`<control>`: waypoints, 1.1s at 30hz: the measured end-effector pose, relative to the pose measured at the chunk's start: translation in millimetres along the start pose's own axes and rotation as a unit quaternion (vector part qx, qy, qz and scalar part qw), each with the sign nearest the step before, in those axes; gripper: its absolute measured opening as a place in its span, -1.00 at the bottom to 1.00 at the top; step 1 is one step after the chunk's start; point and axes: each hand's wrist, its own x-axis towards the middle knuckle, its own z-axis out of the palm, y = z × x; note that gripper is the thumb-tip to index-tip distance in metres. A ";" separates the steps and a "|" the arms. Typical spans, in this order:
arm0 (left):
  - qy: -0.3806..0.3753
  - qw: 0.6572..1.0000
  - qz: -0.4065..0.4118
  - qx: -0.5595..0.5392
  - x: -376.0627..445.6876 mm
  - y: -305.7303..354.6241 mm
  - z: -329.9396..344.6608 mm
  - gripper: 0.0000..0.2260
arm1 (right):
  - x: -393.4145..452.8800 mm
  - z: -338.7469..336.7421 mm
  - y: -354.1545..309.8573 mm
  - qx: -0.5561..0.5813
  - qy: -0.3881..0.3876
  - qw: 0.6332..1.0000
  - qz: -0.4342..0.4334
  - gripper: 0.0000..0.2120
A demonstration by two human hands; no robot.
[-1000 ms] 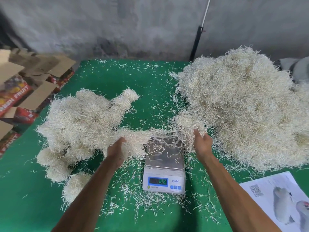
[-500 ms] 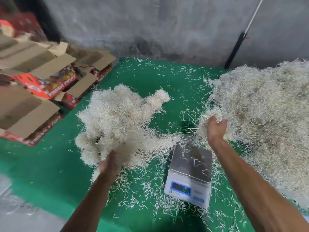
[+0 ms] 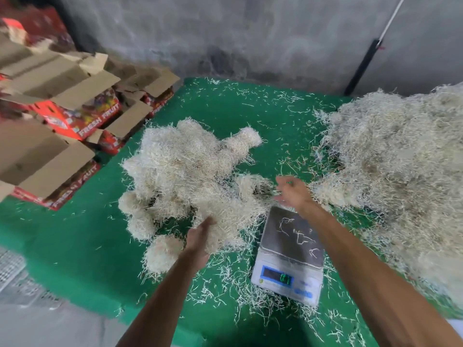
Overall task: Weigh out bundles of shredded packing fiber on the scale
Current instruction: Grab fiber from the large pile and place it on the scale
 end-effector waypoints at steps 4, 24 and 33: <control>-0.091 0.995 0.022 -0.020 -4.8 20.0 44.5 -0.86 | -42.4 -5.5 29.4 0.016 -0.110 0.992 0.061 -0.43; -0.088 0.978 0.183 0.046 12.9 13.2 132.1 -0.83 | -60.6 -42.3 80.2 -0.149 0.238 0.956 -0.079 -0.23; -0.044 0.975 0.194 0.098 15.3 -4.4 117.2 -0.71 | -80.1 -38.9 102.7 -0.183 0.101 0.968 -0.137 -0.17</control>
